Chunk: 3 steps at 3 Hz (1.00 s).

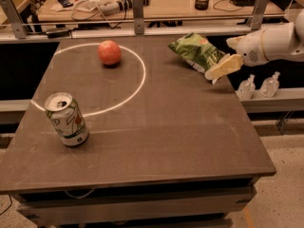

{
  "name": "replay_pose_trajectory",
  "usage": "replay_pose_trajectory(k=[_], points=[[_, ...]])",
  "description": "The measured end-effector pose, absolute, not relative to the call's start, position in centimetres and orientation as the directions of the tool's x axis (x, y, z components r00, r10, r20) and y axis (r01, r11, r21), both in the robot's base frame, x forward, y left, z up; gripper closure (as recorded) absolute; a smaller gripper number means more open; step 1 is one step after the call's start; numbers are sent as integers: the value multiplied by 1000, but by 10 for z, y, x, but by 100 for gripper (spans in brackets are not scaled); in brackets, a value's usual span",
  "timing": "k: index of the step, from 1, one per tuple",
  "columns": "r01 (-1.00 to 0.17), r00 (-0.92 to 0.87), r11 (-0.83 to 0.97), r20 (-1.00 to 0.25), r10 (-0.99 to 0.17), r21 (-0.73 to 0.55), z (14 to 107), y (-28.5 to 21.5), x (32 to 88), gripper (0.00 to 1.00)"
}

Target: Move green jalapeno chip bag near apple

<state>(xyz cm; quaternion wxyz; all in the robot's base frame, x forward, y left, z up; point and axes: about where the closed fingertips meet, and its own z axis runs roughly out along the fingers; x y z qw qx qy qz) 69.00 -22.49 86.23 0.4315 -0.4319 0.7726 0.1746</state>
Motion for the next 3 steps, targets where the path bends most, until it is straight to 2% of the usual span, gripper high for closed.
replay_pose_trajectory(k=[2,3], points=[[-838,-209,533,-830,-516,-120,852,-198,707,0],[-843,-188,522,-837,-513,-131,854,-195,721,17]])
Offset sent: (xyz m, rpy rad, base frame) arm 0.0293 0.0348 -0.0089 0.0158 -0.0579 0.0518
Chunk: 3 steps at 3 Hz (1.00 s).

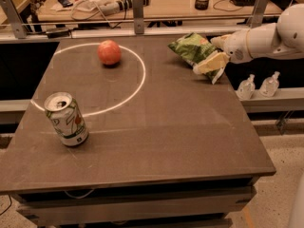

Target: Move green jalapeno chip bag near apple

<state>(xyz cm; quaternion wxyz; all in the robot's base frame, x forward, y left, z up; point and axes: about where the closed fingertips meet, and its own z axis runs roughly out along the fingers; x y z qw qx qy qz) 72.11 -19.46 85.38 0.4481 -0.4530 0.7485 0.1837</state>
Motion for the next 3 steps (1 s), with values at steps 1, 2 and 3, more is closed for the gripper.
replay_pose_trajectory(k=[1,2,3], points=[[-847,-177,514,-840,-512,-134,857,-196,730,40],[-836,-177,531,-849,-498,-137,861,-202,736,63],[-848,-173,519,-867,-466,-110,871,-194,736,87]])
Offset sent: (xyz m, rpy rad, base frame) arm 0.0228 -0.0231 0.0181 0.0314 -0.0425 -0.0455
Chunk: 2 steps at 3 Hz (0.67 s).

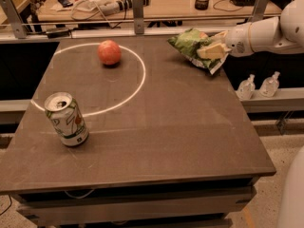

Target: Move green jalapeno chip bag near apple

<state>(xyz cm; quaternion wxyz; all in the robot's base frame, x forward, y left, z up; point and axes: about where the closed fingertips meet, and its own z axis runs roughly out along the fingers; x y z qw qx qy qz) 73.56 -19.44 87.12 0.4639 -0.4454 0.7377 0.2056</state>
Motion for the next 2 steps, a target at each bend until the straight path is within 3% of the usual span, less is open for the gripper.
replay_pose_trajectory(k=[1,2], points=[[-869,-153,486,-885,-439,-91,885,-173,723,100],[-888,-151,455,-893,-423,-65,883,-145,713,100]])
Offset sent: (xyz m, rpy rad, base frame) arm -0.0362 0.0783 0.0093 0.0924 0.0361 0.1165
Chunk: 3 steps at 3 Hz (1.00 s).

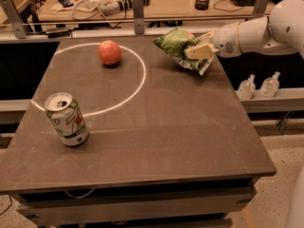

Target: Move green jalapeno chip bag near apple

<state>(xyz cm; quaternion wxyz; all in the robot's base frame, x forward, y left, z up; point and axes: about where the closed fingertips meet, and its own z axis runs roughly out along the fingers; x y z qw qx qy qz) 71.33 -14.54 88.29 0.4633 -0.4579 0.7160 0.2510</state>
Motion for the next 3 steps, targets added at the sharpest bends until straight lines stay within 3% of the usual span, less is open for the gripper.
replay_pose_trajectory(k=[3], points=[[-951,-85,307,-919,-384,-41,889,-52,696,100]])
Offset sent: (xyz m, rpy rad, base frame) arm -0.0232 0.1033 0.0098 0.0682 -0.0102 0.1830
